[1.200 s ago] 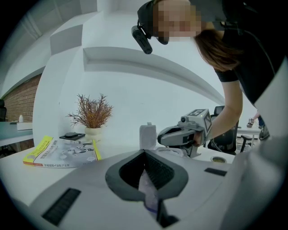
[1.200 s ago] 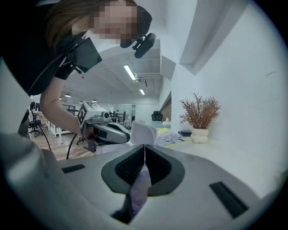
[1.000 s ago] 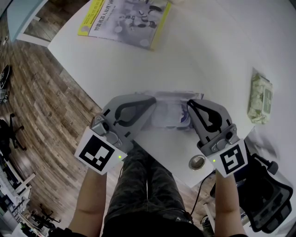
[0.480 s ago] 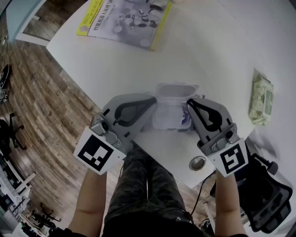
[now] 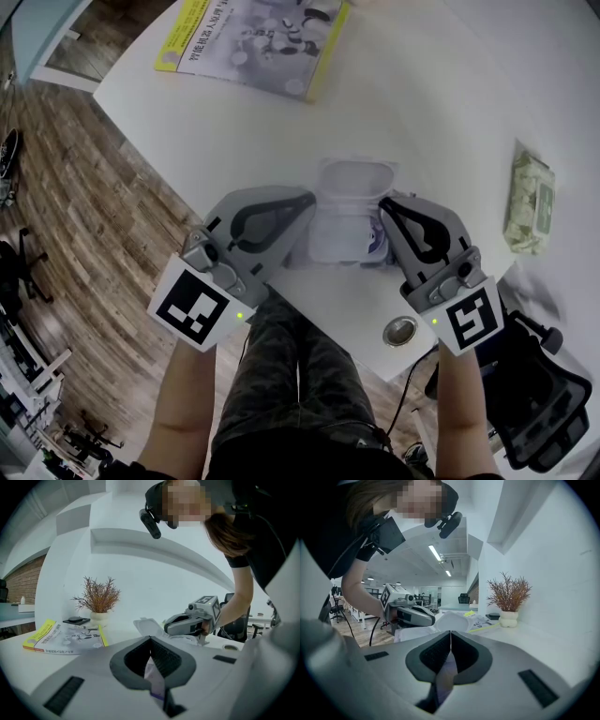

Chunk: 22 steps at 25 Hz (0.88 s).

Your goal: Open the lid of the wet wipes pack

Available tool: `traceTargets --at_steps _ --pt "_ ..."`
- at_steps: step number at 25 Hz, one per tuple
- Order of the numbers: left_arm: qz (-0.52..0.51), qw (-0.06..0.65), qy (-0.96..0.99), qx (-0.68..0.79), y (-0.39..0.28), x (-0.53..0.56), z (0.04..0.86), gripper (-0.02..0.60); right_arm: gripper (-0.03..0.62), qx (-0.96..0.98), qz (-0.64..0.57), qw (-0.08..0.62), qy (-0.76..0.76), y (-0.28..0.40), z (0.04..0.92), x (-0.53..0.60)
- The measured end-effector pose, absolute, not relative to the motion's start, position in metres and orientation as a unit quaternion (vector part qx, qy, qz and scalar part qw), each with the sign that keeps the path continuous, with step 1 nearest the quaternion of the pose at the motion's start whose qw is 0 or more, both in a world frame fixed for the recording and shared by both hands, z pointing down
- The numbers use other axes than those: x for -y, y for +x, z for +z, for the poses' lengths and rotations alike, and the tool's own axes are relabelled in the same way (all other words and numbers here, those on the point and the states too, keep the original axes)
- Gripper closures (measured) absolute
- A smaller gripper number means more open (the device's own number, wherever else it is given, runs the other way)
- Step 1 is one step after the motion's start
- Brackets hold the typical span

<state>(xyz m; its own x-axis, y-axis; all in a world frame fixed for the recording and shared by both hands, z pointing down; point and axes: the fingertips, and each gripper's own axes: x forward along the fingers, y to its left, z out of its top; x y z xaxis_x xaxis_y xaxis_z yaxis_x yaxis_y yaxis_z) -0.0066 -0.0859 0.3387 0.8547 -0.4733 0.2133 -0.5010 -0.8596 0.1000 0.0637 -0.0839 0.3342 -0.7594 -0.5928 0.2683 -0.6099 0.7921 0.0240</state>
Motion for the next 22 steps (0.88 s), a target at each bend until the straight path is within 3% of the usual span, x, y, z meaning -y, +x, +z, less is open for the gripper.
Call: traceTargets --at_steps 22 --pt "0.062 0.095 0.962 0.250 -0.009 0.095 0.329 0.569 0.569 0.939 0.038 0.136 0.315 0.063 0.335 0.089"
